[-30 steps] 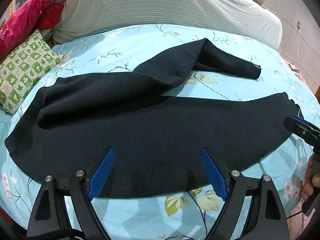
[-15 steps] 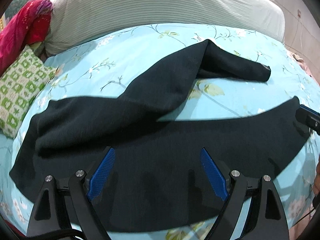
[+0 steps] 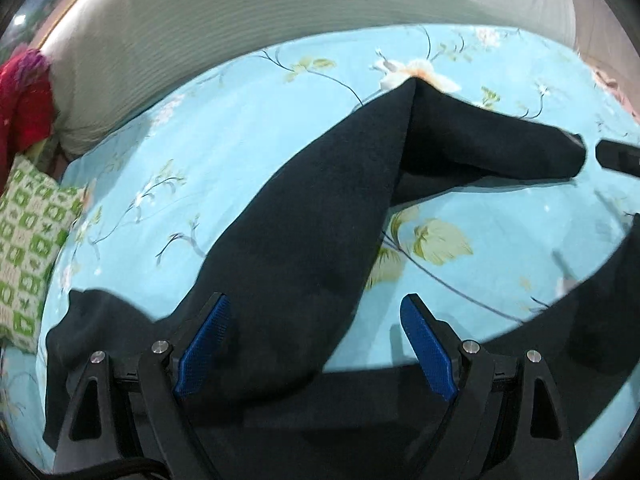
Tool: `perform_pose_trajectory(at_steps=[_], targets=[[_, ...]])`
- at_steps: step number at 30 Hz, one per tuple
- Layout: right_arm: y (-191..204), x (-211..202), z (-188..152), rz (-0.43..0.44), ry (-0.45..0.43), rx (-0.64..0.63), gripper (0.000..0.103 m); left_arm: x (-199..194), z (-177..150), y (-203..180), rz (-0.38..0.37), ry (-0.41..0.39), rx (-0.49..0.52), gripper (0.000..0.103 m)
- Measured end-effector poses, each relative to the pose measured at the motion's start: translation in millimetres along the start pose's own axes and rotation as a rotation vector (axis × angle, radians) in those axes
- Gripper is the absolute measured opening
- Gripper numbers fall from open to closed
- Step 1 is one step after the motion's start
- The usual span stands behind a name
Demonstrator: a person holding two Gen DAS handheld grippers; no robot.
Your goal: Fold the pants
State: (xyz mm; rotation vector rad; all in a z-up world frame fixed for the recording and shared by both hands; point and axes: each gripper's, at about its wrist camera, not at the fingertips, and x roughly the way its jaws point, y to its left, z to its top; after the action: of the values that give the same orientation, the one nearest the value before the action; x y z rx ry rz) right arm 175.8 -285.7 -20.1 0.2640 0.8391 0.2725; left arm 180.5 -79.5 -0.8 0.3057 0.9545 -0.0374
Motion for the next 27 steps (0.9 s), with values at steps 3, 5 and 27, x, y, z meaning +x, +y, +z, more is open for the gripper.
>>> perform_pose_trajectory(at_steps=[3,5,27], targets=[[-13,16,14,-0.003,0.039,0.013,0.101,16,8,-2,0.017,0.024,0.026,0.086],[-17,25,21,-0.001,0.063,0.001,0.100,24,10,0,0.027,0.040,0.034,0.084],[-2,20,34,-0.056,0.121,-0.325,0.008,-12,10,40,-0.143,-0.042,0.020,0.004]])
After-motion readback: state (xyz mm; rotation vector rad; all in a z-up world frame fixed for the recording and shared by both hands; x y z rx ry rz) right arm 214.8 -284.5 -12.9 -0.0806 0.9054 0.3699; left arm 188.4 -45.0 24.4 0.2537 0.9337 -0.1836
